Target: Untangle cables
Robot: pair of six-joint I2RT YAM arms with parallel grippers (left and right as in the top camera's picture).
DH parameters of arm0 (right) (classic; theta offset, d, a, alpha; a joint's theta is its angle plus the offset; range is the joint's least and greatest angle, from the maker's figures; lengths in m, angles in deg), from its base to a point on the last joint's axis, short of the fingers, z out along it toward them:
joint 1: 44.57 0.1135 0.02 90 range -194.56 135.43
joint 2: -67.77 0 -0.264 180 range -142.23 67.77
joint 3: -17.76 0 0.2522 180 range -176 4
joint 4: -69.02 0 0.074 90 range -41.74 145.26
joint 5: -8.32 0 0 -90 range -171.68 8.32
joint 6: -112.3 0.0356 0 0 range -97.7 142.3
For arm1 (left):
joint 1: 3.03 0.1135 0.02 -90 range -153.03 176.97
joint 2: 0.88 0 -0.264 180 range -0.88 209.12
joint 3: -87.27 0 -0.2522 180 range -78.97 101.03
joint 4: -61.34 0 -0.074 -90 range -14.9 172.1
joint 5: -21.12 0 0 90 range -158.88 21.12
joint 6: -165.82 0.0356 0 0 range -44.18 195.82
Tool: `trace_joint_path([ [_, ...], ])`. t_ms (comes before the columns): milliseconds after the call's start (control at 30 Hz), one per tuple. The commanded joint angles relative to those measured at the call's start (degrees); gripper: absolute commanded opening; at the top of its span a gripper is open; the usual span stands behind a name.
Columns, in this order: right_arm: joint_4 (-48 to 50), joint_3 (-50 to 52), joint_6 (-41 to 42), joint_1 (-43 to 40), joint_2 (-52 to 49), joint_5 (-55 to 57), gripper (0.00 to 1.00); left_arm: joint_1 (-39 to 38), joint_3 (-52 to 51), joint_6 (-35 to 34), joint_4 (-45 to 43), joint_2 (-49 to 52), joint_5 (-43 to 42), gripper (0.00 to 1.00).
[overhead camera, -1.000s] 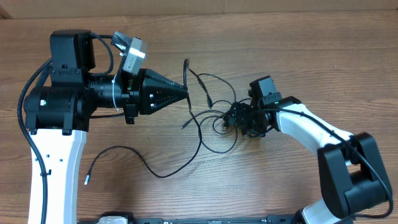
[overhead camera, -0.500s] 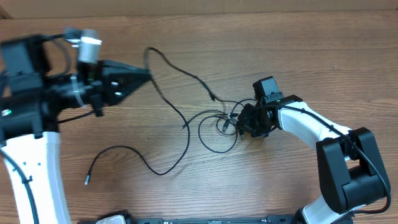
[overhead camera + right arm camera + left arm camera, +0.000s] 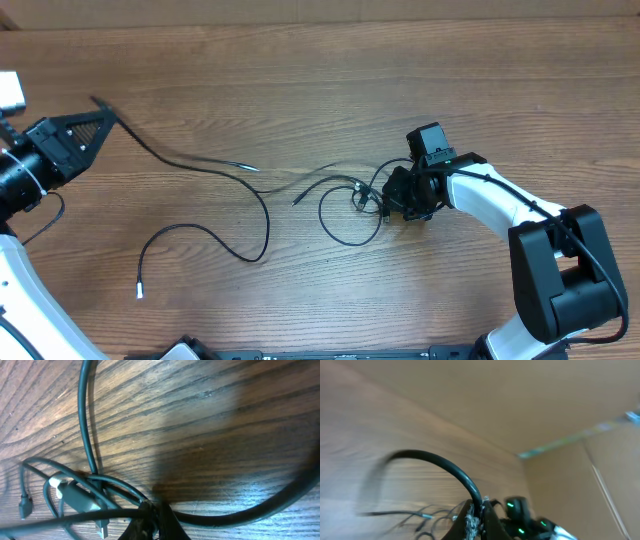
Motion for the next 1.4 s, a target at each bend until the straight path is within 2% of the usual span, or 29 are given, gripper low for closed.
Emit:
trace_joint_path([
  [0, 0.1, -0.1, 0.3, -0.2, -0.4, 0.9, 0.04, 0.2, 0.2, -5.4, 1.5, -1.3, 13.6, 0.04],
  [233, 0.1, -0.1, 0.2, -0.2, -0.4, 0.9, 0.05, -0.9, 0.2, -5.4, 2.8, -1.3, 20.8, 0.04],
  [300, 0.0, -0.1, 0.3, -0.2, -0.4, 1.0, 0.11, -0.9, 0.1, -5.4, 4.8, -1.3, 23.0, 0.04],
  [400, 0.1, -0.1, 0.3, -0.2, -0.4, 1.0, 0.14, -0.9, -0.7, -5.4, 6.3, -1.3, 24.4, 0.04],
  [533, 0.1, -0.1, 0.4, -0.2, -0.4, 1.0, 0.15, -0.9, -3.7, -5.5, 7.6, -1.3, 27.7, 0.04],
  [667, 0.1, -0.1, 0.4, -0.2, -0.4, 1.0, 0.16, -0.9, -9.4, -9.4, 7.2, -1.3, 32.8, 0.04],
  [933, 0.2, -0.1, 0.4, -0.2, -0.4, 1.0, 0.18, -0.9, -26.8, -12.7, -1.9, -1.2, 35.7, 0.04],
  [1167, 0.2, -0.1, 0.4, -0.2, -0.4, 1.0, 0.20, -0.9, -37.6, -21.2, -11.3, -1.2, 49.7, 0.04],
  [1200, 0.2, -0.1, 0.4, -0.2, -0.4, 1.0, 0.20, -0.9, -38.2, -21.5, -12.2, -1.2, 50.9, 0.17],
  [1233, 0.2, -0.1, 0.4, -0.2, -0.4, 1.0, 0.20, -0.9, -38.5, -21.5, -12.6, -1.2, 51.3, 0.51],
  [1267, 0.2, -0.1, 0.4, -0.2, -0.4, 1.0, 0.20, -0.9, -38.6, -21.5, -12.7, -1.2, 51.2, 0.77],
  [1300, 0.2, -0.1, 0.4, -0.2, -0.4, 1.0, 0.20, -0.9, -38.6, -21.5, -12.7, -1.2, 50.9, 0.88],
  [1367, 0.2, -0.1, 0.4, -0.2, -0.4, 1.0, 0.20, -0.9, -38.1, -21.5, -12.9, -1.2, 49.5, 1.00],
])
